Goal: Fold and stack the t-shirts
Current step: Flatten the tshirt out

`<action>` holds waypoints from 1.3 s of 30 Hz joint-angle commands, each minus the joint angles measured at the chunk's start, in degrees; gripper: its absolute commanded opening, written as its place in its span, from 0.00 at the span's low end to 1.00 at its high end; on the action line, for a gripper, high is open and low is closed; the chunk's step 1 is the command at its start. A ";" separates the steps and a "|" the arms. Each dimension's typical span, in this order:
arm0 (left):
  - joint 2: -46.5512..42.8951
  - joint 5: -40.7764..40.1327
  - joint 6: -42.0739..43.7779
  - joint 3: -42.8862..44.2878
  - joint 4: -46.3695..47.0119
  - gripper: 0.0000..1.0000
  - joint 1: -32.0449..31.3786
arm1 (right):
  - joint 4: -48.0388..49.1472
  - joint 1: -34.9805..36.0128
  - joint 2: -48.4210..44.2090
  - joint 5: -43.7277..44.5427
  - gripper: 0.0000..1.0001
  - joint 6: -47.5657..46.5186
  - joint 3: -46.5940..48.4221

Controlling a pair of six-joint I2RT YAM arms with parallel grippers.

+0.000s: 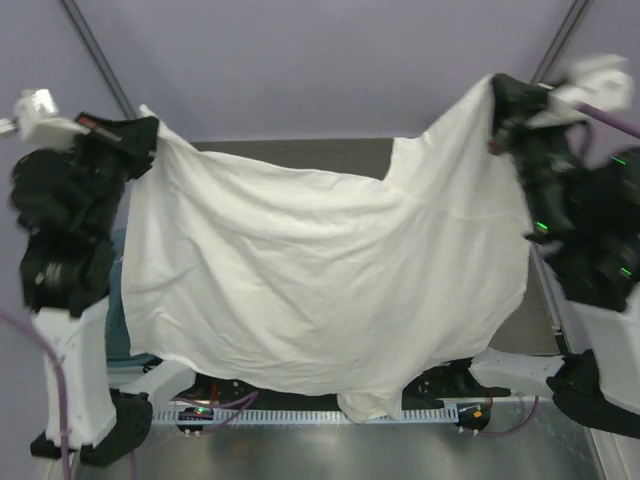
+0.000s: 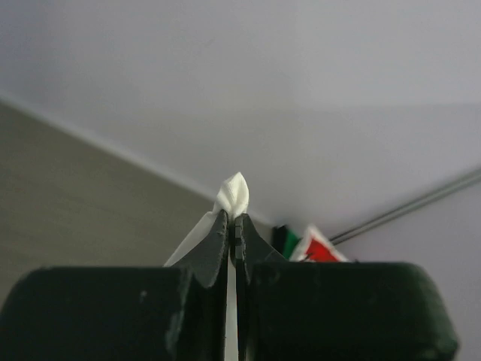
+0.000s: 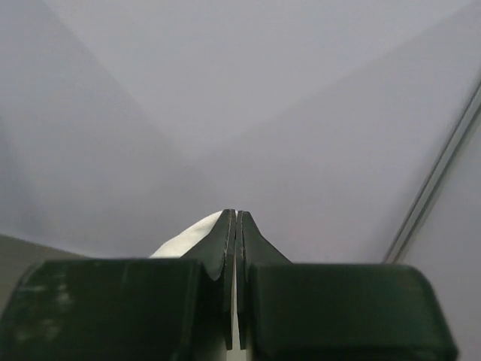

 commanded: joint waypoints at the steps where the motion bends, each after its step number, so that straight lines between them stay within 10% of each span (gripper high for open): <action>1: 14.71 -5.59 -2.98 -12.36 -9.50 0.00 1.92 | 0.57 -13.01 20.59 8.29 0.01 -1.73 -3.92; 6: 40.15 4.86 -4.57 -13.82 -5.44 0.17 7.37 | -9.88 -22.14 53.49 4.03 0.10 9.45 14.77; 7: 43.18 6.62 -3.61 -12.14 -7.18 0.38 7.38 | -11.64 -22.23 56.98 5.01 0.49 10.07 22.65; 8: 45.56 6.64 -2.90 -10.29 -8.68 0.52 7.38 | -15.14 -22.05 60.32 4.58 0.67 10.60 25.86; 11: 48.84 6.47 -1.14 -8.51 -8.97 0.68 7.38 | -13.16 -22.05 61.15 3.26 0.98 13.06 23.00; 25: 34.52 6.11 -0.34 -33.29 2.10 0.76 7.29 | 2.73 -21.70 32.06 -17.90 1.00 39.69 -34.26; 39: 16.06 -1.17 -2.71 -57.02 6.68 0.70 1.66 | 6.97 -21.61 16.95 -27.50 1.00 56.13 -63.48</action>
